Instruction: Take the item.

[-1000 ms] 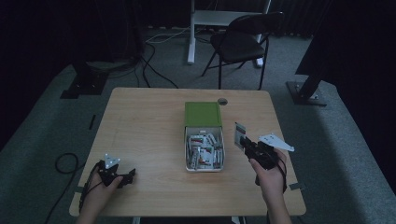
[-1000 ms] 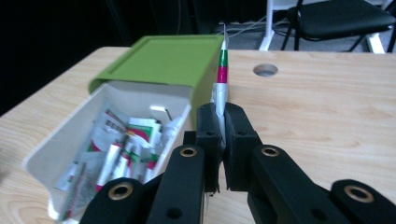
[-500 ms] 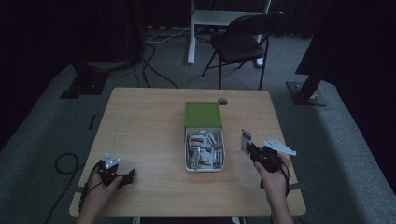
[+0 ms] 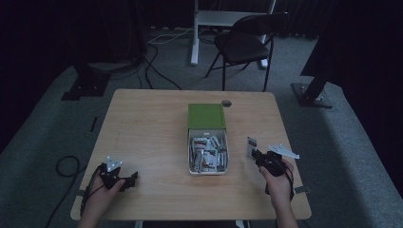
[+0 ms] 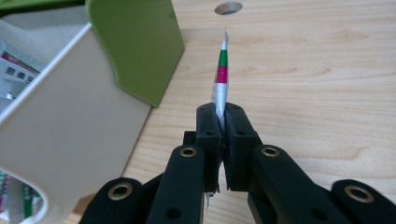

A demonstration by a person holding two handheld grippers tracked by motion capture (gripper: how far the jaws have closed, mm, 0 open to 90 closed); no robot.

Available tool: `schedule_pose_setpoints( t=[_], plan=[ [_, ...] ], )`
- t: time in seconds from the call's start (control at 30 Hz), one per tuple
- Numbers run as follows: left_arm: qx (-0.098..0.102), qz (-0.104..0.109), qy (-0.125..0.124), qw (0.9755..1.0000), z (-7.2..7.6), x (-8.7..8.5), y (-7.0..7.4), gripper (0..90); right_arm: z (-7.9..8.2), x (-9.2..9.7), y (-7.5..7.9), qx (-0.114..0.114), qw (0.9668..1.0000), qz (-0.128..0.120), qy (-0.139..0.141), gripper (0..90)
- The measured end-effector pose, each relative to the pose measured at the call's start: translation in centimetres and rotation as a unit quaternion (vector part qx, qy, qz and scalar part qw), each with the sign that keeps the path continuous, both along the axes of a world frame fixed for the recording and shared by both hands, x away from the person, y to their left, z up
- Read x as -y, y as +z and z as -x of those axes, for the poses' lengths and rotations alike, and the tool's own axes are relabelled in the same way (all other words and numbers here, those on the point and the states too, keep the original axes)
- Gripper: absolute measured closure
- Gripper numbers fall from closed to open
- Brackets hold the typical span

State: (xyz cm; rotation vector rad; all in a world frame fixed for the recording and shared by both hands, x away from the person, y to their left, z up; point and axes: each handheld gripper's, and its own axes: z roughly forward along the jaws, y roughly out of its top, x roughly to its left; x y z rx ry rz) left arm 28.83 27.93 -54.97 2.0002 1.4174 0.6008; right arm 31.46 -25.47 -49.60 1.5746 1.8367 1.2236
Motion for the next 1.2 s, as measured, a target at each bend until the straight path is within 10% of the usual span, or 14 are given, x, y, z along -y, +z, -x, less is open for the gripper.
schedule_pose_setpoints(
  t=[1.2],
  plan=[
    [0.000,0.000,0.000,1.0000,0.0,0.0,0.0,10.1,-0.9,3.1,-4.0,-0.060,0.9955,-0.030,-0.068,85.4]
  ],
)
